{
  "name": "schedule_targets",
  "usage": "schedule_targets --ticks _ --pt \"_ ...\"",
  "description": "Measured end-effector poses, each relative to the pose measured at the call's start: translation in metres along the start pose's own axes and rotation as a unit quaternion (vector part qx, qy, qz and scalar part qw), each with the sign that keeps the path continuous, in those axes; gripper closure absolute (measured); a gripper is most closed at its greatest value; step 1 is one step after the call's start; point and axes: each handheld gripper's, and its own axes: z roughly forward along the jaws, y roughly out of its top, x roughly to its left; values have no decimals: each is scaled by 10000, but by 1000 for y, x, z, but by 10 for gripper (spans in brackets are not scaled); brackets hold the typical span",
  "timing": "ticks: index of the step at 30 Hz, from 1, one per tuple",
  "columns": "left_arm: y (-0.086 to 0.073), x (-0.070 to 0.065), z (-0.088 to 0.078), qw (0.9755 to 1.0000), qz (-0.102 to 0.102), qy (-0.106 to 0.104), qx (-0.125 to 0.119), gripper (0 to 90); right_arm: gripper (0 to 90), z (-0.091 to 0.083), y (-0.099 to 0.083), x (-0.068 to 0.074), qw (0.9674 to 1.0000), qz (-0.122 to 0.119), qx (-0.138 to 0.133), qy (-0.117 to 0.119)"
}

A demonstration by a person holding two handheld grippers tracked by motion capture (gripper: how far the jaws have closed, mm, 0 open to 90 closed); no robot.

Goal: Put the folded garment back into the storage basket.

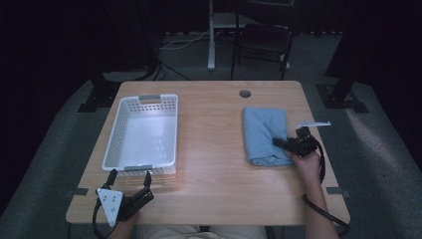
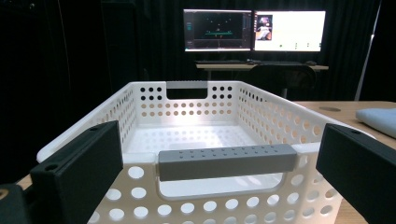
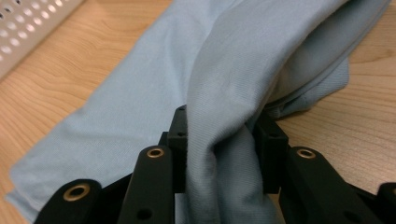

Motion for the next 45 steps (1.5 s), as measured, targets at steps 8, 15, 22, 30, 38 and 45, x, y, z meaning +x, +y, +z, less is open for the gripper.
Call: schedule_targets --ticks 8,15,22,30,38,45 --pt "0 0 0 10000 -1 3 -3 18 673 -2 -1 -1 9988 323 -259 279" --pt "0 0 -1 10000 -9 3 -22 18 673 -2 4 6 9968 394 -482 494" --pt "0 0 -1 10000 -10 -1 -30 18 676 -3 9 11 9950 405 -585 696" --pt "0 0 -1 10000 -10 1 -27 18 678 -7 8 8 9909 578 -780 928" --pt "0 0 -1 10000 -8 1 -24 18 679 -17 15 12 9874 576 -983 1096" --pt "0 0 -1 10000 -15 2 -40 18 679 -26 24 21 9836 568 -1175 1249"
